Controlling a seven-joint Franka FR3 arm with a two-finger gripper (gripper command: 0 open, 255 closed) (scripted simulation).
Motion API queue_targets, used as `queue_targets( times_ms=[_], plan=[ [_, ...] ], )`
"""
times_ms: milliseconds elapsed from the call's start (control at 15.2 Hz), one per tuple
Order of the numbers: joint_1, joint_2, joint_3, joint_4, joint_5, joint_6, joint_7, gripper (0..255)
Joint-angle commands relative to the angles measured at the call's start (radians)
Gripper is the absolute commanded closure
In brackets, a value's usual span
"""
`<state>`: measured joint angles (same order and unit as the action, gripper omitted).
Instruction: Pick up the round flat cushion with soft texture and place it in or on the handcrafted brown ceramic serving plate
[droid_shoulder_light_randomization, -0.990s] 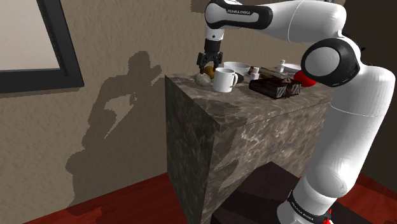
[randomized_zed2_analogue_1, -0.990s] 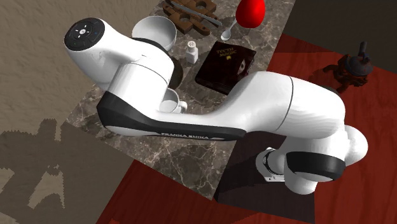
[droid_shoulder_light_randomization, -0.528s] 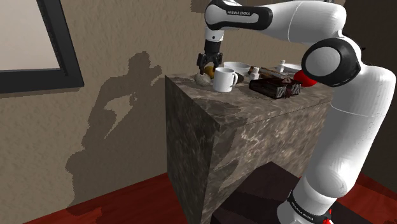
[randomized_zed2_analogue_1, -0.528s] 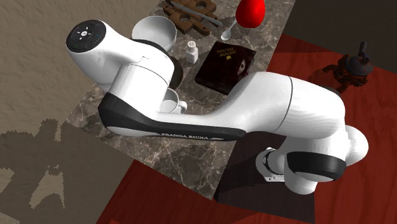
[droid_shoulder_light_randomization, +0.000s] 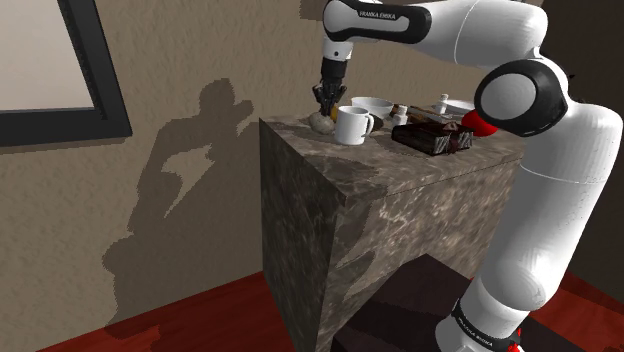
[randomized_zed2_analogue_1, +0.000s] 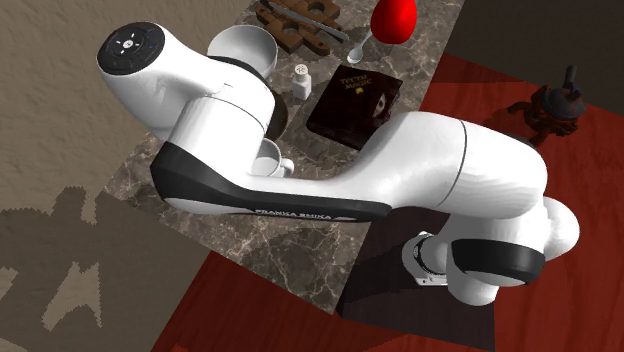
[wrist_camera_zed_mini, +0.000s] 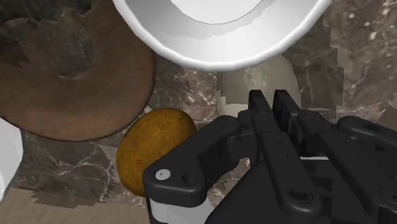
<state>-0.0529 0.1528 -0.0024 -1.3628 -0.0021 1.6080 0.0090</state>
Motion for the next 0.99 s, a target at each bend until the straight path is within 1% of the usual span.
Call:
queue_targets(
  times_ms=[0, 66, 198, 264, 330, 396, 462, 924],
  plan=[
    [-0.003, 0.012, -0.004, -0.007, -0.008, -0.004, 0.001, 255],
    [-0.002, 0.002, -0.003, -0.029, -0.007, 0.007, 0.003, 255],
    [-0.002, 0.012, -0.002, 0.012, -0.007, -0.024, 0.003, 255],
    [-0.001, 0.007, -0.002, 0.002, -0.006, -0.012, 0.002, 255],
    [-0.001, 0.007, -0.002, 0.002, -0.006, -0.012, 0.002, 0],
    [0.019, -0.245, 0.006, -0.396, -0.067, 0.366, 0.096, 0],
    [0.019, -0.346, 0.021, -0.567, -0.115, 0.551, 0.162, 0],
    [0.011, -0.3, 0.02, -0.603, -0.119, 0.633, 0.164, 0]
  ],
)
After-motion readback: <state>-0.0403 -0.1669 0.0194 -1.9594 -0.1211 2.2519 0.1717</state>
